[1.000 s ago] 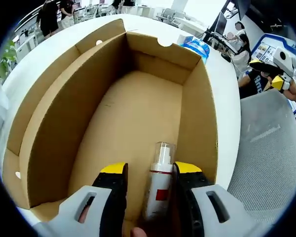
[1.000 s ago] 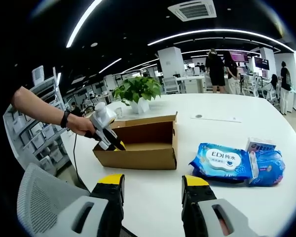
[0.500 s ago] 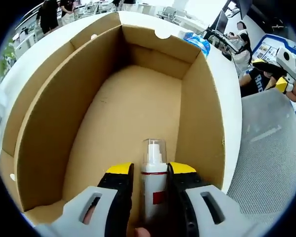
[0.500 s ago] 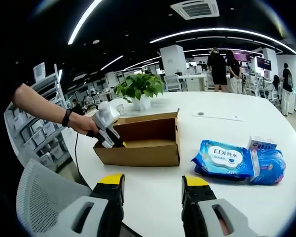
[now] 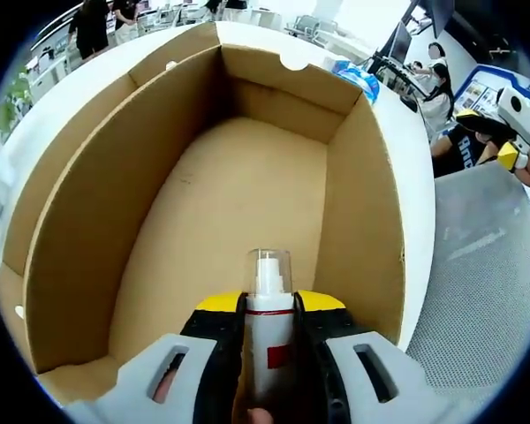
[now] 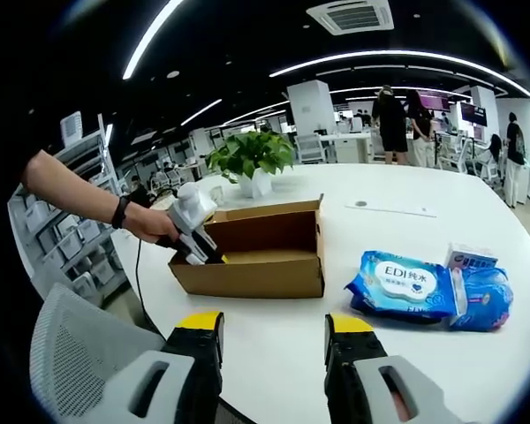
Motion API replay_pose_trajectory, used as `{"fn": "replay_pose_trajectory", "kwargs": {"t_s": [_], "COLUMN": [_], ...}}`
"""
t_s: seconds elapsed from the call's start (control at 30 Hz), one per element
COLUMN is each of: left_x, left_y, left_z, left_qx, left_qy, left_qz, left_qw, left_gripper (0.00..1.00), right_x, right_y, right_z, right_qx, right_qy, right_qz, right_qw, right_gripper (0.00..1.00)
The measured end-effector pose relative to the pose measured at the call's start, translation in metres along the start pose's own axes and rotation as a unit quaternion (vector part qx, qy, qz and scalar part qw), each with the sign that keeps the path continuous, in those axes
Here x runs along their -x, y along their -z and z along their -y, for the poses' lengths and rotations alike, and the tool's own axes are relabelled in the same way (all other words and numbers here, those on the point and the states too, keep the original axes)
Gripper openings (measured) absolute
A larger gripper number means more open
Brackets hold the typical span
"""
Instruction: Operate the shoe box by opening the lid, removing the specified soft item, and placing it in the target area until the item is outside and the box remains undamaged.
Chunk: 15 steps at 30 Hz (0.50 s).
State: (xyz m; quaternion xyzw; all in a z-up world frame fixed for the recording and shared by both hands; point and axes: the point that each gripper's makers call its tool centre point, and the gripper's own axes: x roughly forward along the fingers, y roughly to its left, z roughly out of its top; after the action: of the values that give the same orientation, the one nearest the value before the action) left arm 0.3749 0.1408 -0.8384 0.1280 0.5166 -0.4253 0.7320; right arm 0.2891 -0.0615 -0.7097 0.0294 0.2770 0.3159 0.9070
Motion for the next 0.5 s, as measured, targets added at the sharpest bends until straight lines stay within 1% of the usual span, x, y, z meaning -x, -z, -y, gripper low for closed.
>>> {"fn": "replay_pose_trajectory", "kwargs": {"t_s": [0.2, 0.4, 0.5], "left_x": [-0.0007, -0.0007, -0.0001], "left_y": [0.001, 0.0011, 0.0], "left_z": [0.0004, 0.0008, -0.0008], "left_qx": [0.008, 0.008, 0.005], "left_qy": [-0.003, -0.004, -0.011], "left_qz": [0.0, -0.001, 0.0], "left_qw": [1.0, 1.0, 0.9999], "left_gripper": [0.22, 0.22, 0.22], "right_x": [-0.0004, -0.0006, 0.0], "right_y": [0.0006, -0.0006, -0.001], "right_z": [-0.0032, -0.004, -0.003], "right_qx": [0.003, 0.004, 0.003], "right_qy": [-0.005, -0.006, -0.005], "right_qz": [-0.001, 0.0, 0.0], "right_qw": [1.0, 1.0, 1.0], "right_gripper": [0.43, 0.43, 0.43]}}
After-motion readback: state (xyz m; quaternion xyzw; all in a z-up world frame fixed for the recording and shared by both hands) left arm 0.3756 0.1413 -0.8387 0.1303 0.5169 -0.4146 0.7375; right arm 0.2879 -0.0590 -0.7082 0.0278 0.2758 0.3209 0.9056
